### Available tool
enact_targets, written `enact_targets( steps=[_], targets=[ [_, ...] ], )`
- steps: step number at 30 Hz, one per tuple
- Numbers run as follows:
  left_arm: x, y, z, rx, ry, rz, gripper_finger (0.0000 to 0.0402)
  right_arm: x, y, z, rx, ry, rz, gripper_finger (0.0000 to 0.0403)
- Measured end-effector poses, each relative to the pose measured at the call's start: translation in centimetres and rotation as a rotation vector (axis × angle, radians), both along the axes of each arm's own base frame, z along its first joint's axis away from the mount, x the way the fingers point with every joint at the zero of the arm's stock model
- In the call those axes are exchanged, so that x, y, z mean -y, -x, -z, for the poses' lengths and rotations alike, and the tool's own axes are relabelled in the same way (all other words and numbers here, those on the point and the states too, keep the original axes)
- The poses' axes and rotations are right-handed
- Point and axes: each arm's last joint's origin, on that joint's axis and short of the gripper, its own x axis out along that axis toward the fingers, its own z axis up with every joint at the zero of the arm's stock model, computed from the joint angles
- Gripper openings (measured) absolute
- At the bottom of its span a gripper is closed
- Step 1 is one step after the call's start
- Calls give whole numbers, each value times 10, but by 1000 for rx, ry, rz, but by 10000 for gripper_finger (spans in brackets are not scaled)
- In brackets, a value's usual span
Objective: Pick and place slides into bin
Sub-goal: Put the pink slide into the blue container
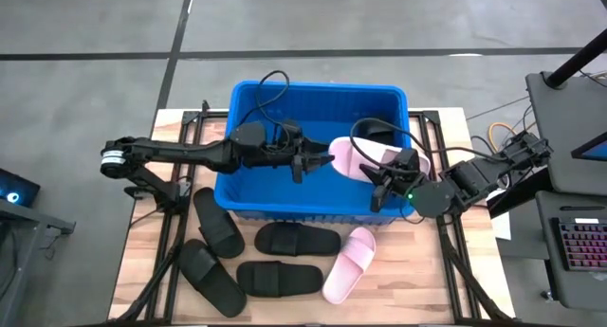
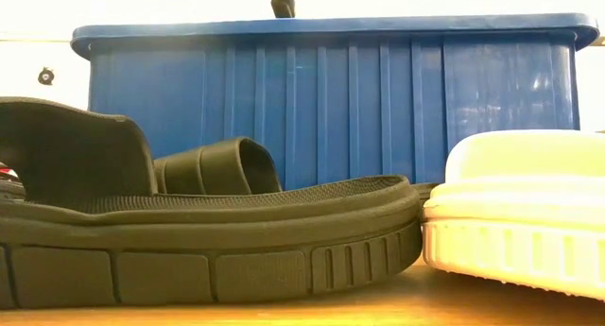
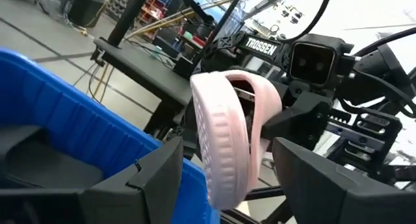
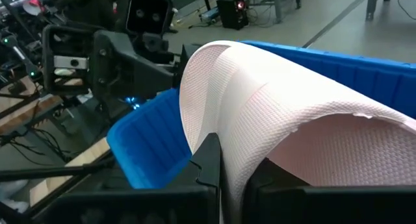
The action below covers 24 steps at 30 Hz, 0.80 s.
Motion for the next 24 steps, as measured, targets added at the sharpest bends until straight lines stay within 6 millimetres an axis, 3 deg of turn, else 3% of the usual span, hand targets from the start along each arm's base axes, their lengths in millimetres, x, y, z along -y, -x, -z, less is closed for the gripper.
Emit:
enact_targets(
  steps=[10, 14, 19, 24],
  targets=[
    [0, 0, 2, -6, -48, 0, 207, -1, -8, -12, 77, 32, -29, 9],
    [0, 0, -1, 14, -74, 28, 143, -1, -8, -12, 82, 27, -29, 9],
    [-1, 0, -3, 44, -115, 59, 27, -2, -8, -13, 85, 24, -33, 9],
    [-4, 1, -3, 46, -114, 58, 22, -3, -9, -15, 70, 71, -65, 24]
  ],
)
